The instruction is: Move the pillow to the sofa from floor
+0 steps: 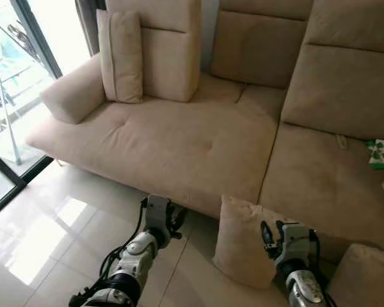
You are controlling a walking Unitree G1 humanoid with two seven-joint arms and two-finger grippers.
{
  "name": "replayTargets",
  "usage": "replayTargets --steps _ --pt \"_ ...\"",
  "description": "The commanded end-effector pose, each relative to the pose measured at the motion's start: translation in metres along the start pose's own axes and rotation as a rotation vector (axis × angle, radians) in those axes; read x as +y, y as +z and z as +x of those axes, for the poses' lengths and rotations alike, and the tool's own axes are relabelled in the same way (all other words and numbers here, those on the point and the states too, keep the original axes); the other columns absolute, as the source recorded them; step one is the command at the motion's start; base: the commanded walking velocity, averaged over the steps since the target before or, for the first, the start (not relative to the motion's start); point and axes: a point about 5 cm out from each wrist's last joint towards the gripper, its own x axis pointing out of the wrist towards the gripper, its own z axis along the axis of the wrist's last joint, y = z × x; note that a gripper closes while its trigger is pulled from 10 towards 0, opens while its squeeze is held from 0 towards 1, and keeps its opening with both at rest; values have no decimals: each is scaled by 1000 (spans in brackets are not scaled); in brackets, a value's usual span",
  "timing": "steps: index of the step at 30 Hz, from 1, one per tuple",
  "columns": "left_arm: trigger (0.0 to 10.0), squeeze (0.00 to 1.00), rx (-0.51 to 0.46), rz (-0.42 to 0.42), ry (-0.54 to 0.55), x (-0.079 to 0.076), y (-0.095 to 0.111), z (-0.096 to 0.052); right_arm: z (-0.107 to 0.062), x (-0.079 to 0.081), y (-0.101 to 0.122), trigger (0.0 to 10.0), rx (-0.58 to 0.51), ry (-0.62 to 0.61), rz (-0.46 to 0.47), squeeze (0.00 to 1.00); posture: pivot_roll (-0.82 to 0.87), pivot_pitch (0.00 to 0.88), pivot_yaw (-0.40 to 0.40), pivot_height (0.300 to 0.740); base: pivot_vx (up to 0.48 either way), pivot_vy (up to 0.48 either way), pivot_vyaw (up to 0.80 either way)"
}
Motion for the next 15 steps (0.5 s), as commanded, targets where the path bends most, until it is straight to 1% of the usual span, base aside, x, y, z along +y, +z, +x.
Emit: replayTargets --steps 1,2,3,4,6,7,8,11,15 --pt "10000 0 -16 -49 -11 2 0 -2 -2 -1 4 10000 -33 -7 -25 0 19 0 63 740 0 0 0" --pt "10000 0 -35 -64 -23 1 3 -1 -2 -2 7 10000 -58 -12 -52 0 18 0 61 740 0 0 0" --pt "10000 0 -35 -64 -23 1 3 -1 -2 -2 7 10000 -58 -12 -52 0 18 0 61 740 0 0 0" --pt "10000 0 -47 -70 -26 0 5 -1 -2 -4 10 10000 -79 -18 -75 0 18 0 61 740 0 0 0" --pt "10000 0 -47 -70 -26 0 5 -1 -2 -4 10 10000 -79 -18 -75 0 18 0 61 740 0 0 0" --pt "10000 0 -87 -98 -25 -1 9 -1 -4 -8 16 10000 -112 -23 -119 0 11 0 54 740 0 0 0" --pt "10000 0 -87 -98 -25 -1 9 -1 -4 -8 16 10000 -112 -23 -119 0 11 0 54 740 0 0 0" --pt "10000 0 -116 -103 -11 -2 12 -2 -6 -15 17 10000 -116 -30 -133 0 0 0 39 740 0 0 0" --pt "10000 0 -125 -114 -6 -2 13 -1 -5 -15 17 10000 -112 -32 -124 0 -4 0 41 740 0 0 0"
